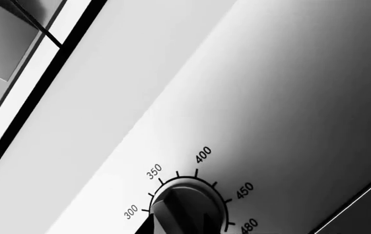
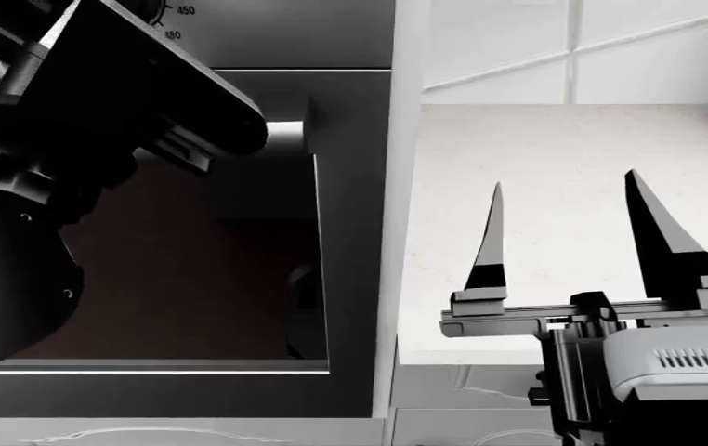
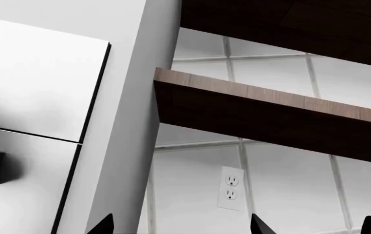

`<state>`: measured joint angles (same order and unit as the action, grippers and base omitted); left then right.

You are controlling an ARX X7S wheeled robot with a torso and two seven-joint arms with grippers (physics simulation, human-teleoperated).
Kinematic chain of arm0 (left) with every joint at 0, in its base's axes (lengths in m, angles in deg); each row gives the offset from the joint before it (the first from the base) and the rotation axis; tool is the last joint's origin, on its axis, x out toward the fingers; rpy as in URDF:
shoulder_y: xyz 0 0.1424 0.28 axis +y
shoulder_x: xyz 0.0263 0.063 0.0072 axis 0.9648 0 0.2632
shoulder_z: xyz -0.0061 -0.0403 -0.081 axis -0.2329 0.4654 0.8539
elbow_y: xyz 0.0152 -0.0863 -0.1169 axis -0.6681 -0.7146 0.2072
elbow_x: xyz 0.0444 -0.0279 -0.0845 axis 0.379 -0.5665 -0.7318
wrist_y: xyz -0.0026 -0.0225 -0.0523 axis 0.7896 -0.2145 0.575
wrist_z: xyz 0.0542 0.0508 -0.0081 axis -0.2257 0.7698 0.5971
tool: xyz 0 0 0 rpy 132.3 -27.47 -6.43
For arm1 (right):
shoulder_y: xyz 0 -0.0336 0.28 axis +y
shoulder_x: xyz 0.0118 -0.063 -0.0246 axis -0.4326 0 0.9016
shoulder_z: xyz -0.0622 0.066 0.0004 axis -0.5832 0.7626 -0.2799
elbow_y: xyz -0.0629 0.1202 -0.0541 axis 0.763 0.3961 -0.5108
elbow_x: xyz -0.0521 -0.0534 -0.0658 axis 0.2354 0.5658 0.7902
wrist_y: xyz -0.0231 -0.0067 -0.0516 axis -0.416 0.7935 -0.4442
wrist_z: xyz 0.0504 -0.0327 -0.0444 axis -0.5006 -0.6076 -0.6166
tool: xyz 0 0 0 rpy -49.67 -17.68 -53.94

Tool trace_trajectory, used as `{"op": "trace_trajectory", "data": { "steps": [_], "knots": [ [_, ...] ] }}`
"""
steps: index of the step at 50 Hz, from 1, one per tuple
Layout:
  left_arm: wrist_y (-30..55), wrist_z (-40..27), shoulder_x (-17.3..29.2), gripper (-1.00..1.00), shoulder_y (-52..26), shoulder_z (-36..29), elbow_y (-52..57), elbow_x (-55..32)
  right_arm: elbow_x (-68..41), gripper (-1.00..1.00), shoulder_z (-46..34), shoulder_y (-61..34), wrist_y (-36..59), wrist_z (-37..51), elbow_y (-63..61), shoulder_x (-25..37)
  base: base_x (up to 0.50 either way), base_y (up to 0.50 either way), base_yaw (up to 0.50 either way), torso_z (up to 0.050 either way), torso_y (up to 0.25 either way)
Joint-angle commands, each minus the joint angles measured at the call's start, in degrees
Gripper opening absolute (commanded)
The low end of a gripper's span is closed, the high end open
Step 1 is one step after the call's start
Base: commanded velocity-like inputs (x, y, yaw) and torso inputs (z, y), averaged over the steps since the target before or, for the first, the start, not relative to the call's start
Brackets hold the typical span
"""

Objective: Preheat the oven by turning the temperature knob.

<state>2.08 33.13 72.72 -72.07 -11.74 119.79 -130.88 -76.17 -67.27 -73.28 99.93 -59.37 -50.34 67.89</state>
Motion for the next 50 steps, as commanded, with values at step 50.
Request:
{"op": "trace_trajectory", "data": {
  "steps": [50],
  "knots": [
    [-7.7, 15.7, -3.8, -1.0, -0.6, -18.1, -21.2, 3.3, -0.3, 1.0, -0.8, -0.1, 0.0, 1.1, -0.5, 0.8, 0.02, -0.01, -0.02, 0.001, 0.0]
  ]
}}
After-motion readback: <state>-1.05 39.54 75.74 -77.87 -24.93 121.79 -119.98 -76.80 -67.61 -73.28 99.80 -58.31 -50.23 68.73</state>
